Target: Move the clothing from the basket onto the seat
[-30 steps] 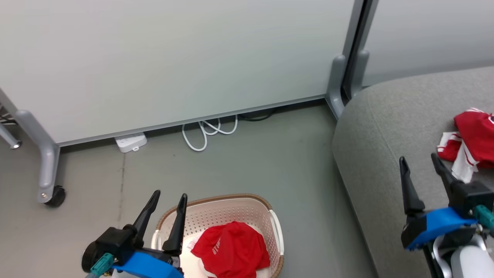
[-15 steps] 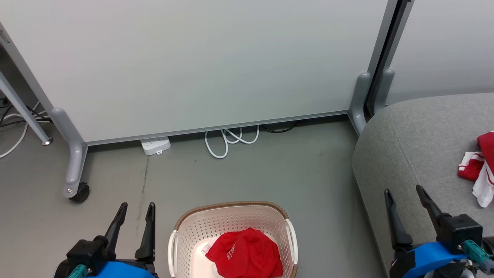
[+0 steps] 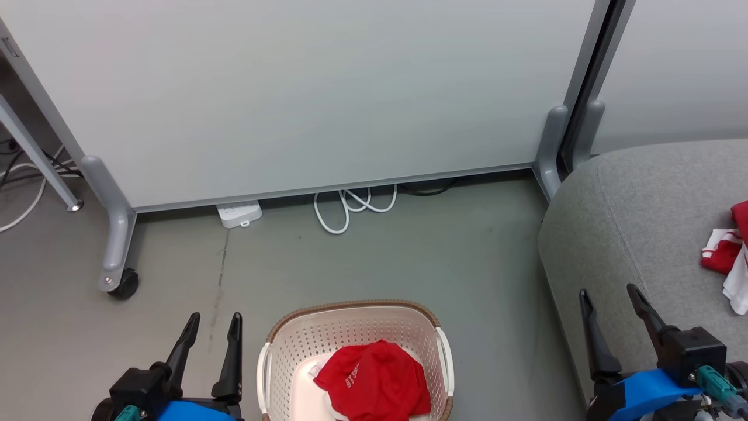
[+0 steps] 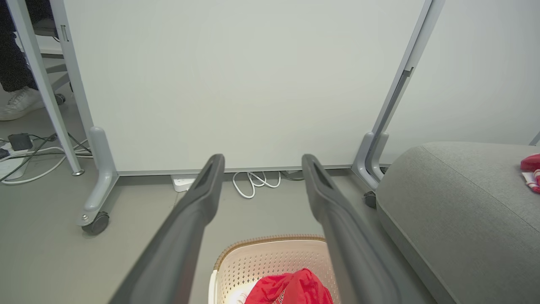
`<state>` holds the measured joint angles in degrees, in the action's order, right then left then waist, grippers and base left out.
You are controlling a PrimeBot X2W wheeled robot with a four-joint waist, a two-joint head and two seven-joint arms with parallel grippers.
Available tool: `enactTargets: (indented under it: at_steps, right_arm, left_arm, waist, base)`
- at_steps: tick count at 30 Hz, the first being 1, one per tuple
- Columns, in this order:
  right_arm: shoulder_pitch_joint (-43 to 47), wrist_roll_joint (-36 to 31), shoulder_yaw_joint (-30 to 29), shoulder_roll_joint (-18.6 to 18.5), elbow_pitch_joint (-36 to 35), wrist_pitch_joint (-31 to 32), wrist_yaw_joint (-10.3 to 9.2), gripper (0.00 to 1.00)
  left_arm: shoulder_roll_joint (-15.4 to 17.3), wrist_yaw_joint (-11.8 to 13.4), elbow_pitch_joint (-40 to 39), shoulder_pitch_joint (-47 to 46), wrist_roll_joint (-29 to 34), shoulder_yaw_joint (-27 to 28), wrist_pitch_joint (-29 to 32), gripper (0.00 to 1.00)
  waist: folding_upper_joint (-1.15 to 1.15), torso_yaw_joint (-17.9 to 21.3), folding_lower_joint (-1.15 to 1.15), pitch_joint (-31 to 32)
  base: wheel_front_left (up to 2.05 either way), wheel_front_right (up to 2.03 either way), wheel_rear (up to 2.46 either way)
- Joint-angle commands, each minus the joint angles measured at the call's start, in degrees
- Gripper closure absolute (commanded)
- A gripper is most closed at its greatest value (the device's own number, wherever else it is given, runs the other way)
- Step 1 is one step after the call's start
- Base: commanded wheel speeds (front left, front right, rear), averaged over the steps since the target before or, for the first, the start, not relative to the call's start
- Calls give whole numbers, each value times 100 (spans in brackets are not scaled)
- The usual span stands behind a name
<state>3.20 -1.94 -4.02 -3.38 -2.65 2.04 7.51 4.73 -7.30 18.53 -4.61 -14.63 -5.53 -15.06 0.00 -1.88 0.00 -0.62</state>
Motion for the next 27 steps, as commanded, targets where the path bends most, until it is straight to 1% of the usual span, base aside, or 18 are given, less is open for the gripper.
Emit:
enactTargets:
  at_steps: [1, 5, 8, 10, 15, 23, 27]
  right_arm:
    - [-1, -12, 9, 30, -4, -17, -4, 0]
    - [-153, -26, 67, 40, -65, -35, -4, 0]
    - [-359, -35, 131, 40, -134, -59, -4, 0]
    - [-512, -32, 184, 42, -180, -88, -4, 0]
    - [-1086, -17, 363, 42, -312, -187, -4, 0]
    - [-2043, 78, 659, 45, -312, -377, -4, 0]
    - [-2351, 122, 770, 51, -287, -490, -4, 0]
  left_arm:
    - [11, -21, -11, -38, 2, 4, -17, 0]
    - [53, -21, 1, -149, -37, -142, -17, 0]
    - [94, -22, 34, -293, -81, -213, -17, 0]
    - [106, -22, 70, -410, -97, -283, -17, 0]
    - [122, -22, 266, -904, -204, -485, -17, 0]
    - [259, -23, 1051, -1891, -375, -953, -17, 0]
    - [366, -23, 1605, -2356, -463, -1235, -17, 0]
  waist:
    - [0, 8, 0, -52]
    - [0, 49, 0, -265]
    - [0, 134, 0, -579]
    - [0, 212, 0, -833]
    - [0, 487, 0, -1696]
    - [0, 1101, 0, -3090]
    - [0, 1385, 0, -3625]
  base:
    - [0, 0, 0]
    - [0, 0, 0]
    - [0, 0, 0]
    - [0, 0, 0]
    - [0, 0, 0]
    - [0, 0, 0]
    - [0, 0, 0]
